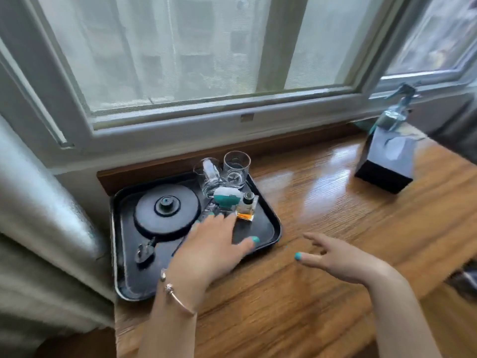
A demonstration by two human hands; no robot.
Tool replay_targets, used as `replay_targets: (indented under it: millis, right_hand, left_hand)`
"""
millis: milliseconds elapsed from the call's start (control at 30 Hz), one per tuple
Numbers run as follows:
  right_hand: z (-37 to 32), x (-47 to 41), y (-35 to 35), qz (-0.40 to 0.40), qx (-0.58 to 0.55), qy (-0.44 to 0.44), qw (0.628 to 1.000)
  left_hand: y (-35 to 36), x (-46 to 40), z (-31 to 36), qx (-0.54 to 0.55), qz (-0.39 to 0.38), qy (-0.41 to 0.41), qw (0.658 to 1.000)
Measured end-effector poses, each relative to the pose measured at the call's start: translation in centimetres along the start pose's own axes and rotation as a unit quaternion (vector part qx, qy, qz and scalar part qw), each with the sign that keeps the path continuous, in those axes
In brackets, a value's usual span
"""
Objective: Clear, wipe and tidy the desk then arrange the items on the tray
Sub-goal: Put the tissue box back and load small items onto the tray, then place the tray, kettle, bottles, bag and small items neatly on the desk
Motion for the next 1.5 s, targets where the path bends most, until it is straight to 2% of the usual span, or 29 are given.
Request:
replay_targets:
  millis: [67, 133, 333, 567, 700, 800, 933, 1100, 1300, 1500]
  right_hand:
    - [3.3, 2.8, -0.5, -0.002, -0.026, 0.04, 0.999]
    - [7.0, 5.4, -1.4, 0.027, -0.056, 0.077, 0.995]
    - [18.5, 13.4, -3.0, 0.134, -0.118, 0.167, 0.97]
    - [31.7, 20.5, -4.8, 0.16, -0.197, 0.244, 0.936]
    - [41.3, 23.5, -8.3, 0.175, -0.212, 0.273, 0.922]
    - [47.5, 24.6, -10.7, 0.2, -0.242, 0.278, 0.908]
    - [54.0, 24.0, -12.7, 0.159, -0.258, 0.288, 0.908]
    - [60.9, 19.9, -16.6, 0.109, -0.283, 0.293, 0.907]
    - [69.8, 12.2, -26.8, 0.117, -0.294, 0.311, 0.896]
    - [76.9, 5.1, -39.3, 0.164, -0.321, 0.328, 0.873]
  left_hand:
    - [1.8, 0.0, 4.5, 0.012, -0.106, 0.064, 0.992]
    - [3.5, -0.1, 8.7, -0.002, -0.158, 0.095, 0.983]
    - [9.9, 0.2, 20.8, -0.071, -0.209, 0.192, 0.956]
    - [20.5, 1.1, 37.4, -0.129, -0.286, 0.299, 0.901]
    - [26.0, 0.1, 46.3, -0.133, -0.303, 0.316, 0.889]
    - [30.0, -1.3, 51.2, -0.132, -0.323, 0.291, 0.891]
    - [34.3, -3.9, 56.3, -0.178, -0.346, 0.267, 0.882]
    - [37.9, -9.7, 63.7, -0.203, -0.362, 0.279, 0.866]
    - [42.4, -21.3, 75.5, -0.244, -0.373, 0.306, 0.841]
    - [43.2, -33.0, 86.8, -0.186, -0.364, 0.328, 0.851]
Point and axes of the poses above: each hand's wrist, its own x-axis away from the middle knuckle, its own y-axis out of the palm, z = x × y, the point moved 5 cm from there along -x, towards the middle knuckle, and after that the axes turned 2 degrees about -x, right-handed, at the moved point
